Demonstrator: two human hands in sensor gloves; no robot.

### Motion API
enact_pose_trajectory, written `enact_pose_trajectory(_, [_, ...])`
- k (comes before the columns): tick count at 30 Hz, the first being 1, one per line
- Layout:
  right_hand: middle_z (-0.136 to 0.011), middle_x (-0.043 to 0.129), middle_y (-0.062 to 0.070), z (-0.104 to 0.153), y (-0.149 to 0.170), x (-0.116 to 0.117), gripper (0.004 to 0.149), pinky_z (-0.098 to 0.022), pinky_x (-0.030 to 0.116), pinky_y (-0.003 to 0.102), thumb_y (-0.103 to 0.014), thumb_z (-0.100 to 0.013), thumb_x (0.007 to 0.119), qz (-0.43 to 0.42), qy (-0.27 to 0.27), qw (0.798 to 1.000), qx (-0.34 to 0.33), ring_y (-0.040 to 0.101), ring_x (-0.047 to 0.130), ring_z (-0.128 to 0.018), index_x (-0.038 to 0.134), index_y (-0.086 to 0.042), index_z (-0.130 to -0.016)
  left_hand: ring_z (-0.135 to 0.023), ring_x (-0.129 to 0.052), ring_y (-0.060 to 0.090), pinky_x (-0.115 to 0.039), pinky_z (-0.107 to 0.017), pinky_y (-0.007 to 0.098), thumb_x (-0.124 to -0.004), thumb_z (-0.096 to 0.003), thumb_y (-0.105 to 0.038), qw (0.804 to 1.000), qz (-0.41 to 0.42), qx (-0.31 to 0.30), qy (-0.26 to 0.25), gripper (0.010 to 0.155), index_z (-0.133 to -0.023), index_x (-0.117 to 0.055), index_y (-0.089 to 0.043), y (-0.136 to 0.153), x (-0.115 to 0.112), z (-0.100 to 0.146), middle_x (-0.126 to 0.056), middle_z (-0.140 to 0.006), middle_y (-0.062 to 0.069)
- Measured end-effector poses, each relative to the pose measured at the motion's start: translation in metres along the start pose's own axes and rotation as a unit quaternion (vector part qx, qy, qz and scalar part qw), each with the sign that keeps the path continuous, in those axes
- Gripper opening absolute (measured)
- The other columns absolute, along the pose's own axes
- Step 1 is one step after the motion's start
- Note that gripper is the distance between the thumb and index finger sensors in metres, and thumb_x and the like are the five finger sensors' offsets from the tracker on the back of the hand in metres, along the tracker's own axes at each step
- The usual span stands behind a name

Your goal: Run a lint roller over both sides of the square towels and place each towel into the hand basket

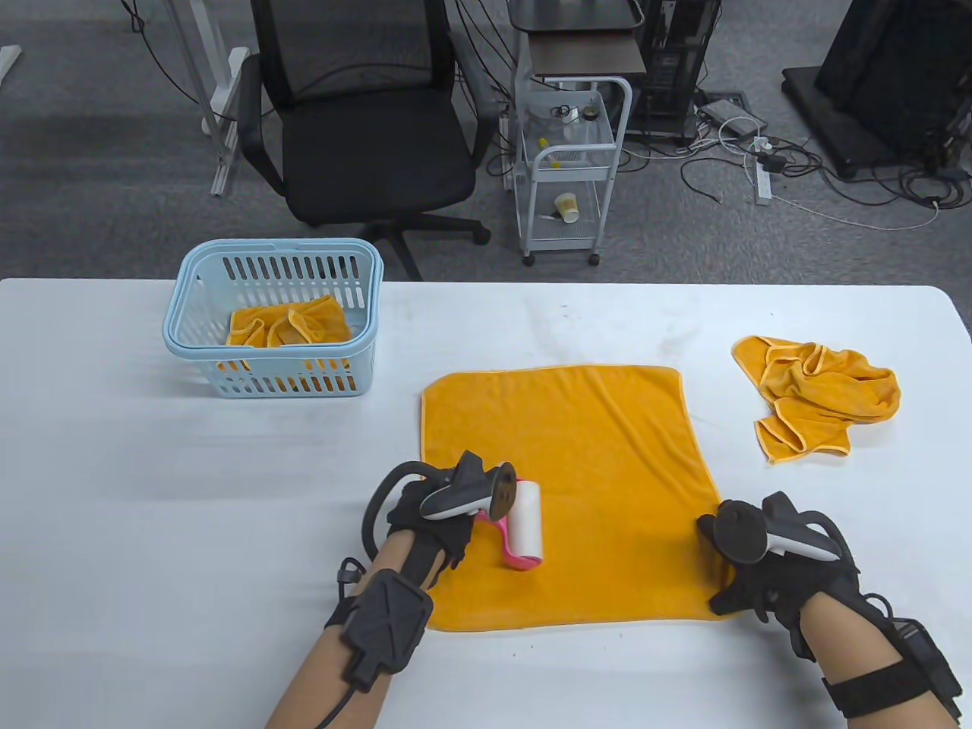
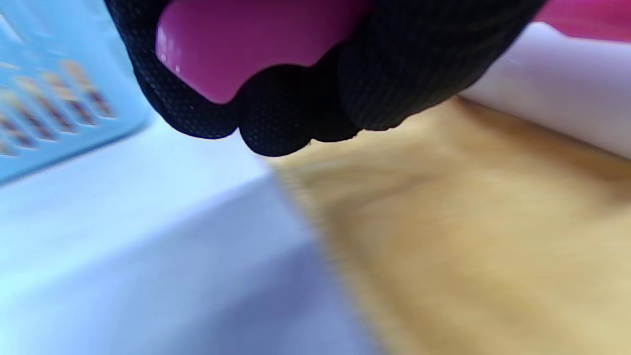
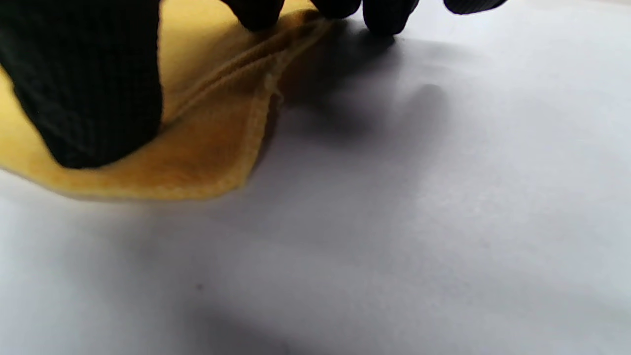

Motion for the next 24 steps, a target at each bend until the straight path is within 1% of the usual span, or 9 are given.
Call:
enact_pose_trajectory(1, [-0.117,0.027,0.023,0.000,0.000,0.000,0.106,-0.068,0.044,0.075,-0.060,-0.039,0.093,-0.001,0.000,1.000,0.000,0.054,0.038,-0.105,0.033,-0.018,-0.115,-0.075,-0.096,0.026,-0.081,-0.064,0.054,-0.085,-0.0517,-0.031,1.000,-0.020,0.019,0.007,0.040,-0.086,-0.069,-0.043,0.015,-0.003,0.004,-0.087,-0.089,-0.008])
enact_pose_trajectory(3, [-0.117,0.027,0.023,0.000,0.000,0.000,0.106,-0.069,0.044,0.074,-0.060,-0.039,0.093,-0.001,0.000,1.000,-0.001,0.054,0.038,-0.105,0.033,-0.018,-0.115,-0.075,-0.096,0.025,-0.081,-0.065,0.054,-0.085,-0.0515,-0.031,0.998,-0.041,0.036,0.009,0.040,-0.086,-0.069,-0.043,0.031,-0.004,0.008,-0.087,-0.089,-0.010])
enact_pose_trajectory(6, [-0.117,0.027,0.023,0.000,0.000,0.000,0.106,-0.068,0.044,0.075,-0.060,-0.039,0.093,-0.001,0.000,1.000,-0.001,0.054,0.038,-0.105,0.033,-0.018,-0.115,-0.073,-0.095,0.024,-0.080,-0.064,0.054,-0.085,-0.0517,-0.032,1.000,0.010,0.019,-0.003,0.043,-0.090,-0.067,-0.043,0.040,0.002,0.007,-0.086,-0.090,-0.010])
enact_pose_trajectory(8, [-0.117,0.027,0.023,0.000,0.000,0.000,0.106,-0.069,0.044,0.074,-0.060,-0.039,0.093,-0.001,0.000,1.000,-0.001,0.054,0.038,-0.105,0.033,-0.017,-0.115,-0.072,-0.097,0.022,-0.083,-0.062,0.051,-0.086,-0.0510,-0.034,0.997,0.066,-0.006,-0.027,0.047,-0.092,-0.064,-0.041,0.032,0.008,0.002,-0.085,-0.090,-0.009])
enact_pose_trajectory(11, [-0.117,0.026,0.023,0.000,0.000,0.000,0.106,-0.069,0.044,0.074,-0.060,-0.039,0.093,-0.003,0.000,1.000,-0.001,0.054,0.037,-0.105,0.033,-0.018,-0.115,-0.071,-0.098,0.021,-0.087,-0.059,0.047,-0.088,-0.0489,-0.038,0.986,0.152,-0.038,-0.054,0.055,-0.096,-0.061,-0.038,0.005,0.017,-0.012,-0.084,-0.091,-0.008])
enact_pose_trajectory(14, [-0.117,0.026,0.023,0.000,0.001,0.000,0.105,-0.069,0.044,0.075,-0.060,-0.039,0.093,-0.005,0.000,1.000,-0.001,0.054,0.037,-0.106,0.033,-0.018,-0.115,-0.071,-0.098,0.022,-0.088,-0.058,0.046,-0.087,-0.0486,-0.040,0.979,0.188,-0.051,-0.065,0.057,-0.098,-0.058,-0.036,-0.019,0.018,-0.029,-0.083,-0.092,-0.007])
enact_pose_trajectory(16, [-0.117,0.026,0.023,0.000,0.001,0.000,0.105,-0.069,0.044,0.074,-0.060,-0.039,0.093,-0.007,0.000,1.000,-0.001,0.053,0.037,-0.106,0.033,-0.018,-0.115,-0.072,-0.098,0.022,-0.088,-0.058,0.045,-0.085,-0.0491,-0.041,0.978,0.194,-0.047,-0.064,0.057,-0.098,-0.058,-0.036,-0.026,0.016,-0.037,-0.083,-0.093,-0.006])
enact_pose_trajectory(19, [-0.117,0.026,0.023,0.000,0.001,0.000,0.105,-0.069,0.044,0.074,-0.060,-0.039,0.093,-0.007,0.000,1.000,0.000,0.053,0.036,-0.106,0.032,-0.019,-0.115,-0.072,-0.097,0.025,-0.084,-0.060,0.049,-0.084,-0.0501,-0.038,0.982,0.176,-0.029,-0.062,0.053,-0.097,-0.060,-0.038,-0.021,0.012,-0.041,-0.084,-0.092,-0.006])
enact_pose_trajectory(24, [-0.117,0.026,0.023,0.000,0.001,0.000,0.105,-0.069,0.044,0.074,-0.060,-0.039,0.093,-0.008,-0.001,1.000,0.000,0.053,0.036,-0.106,0.032,-0.019,-0.115,-0.074,-0.095,0.026,-0.081,-0.064,0.054,-0.084,-0.0516,-0.033,0.997,0.056,0.041,-0.030,0.044,-0.090,-0.065,-0.042,0.019,0.009,-0.030,-0.085,-0.090,-0.008])
Point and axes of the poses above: the tracker on the back of each hand, its own y axis roughly to the little-finger side, its own z axis roughly from the fingertips to the wrist, x = y × z, the point moved 3 cm from there along -z, roughly from the wrist to the fingertips
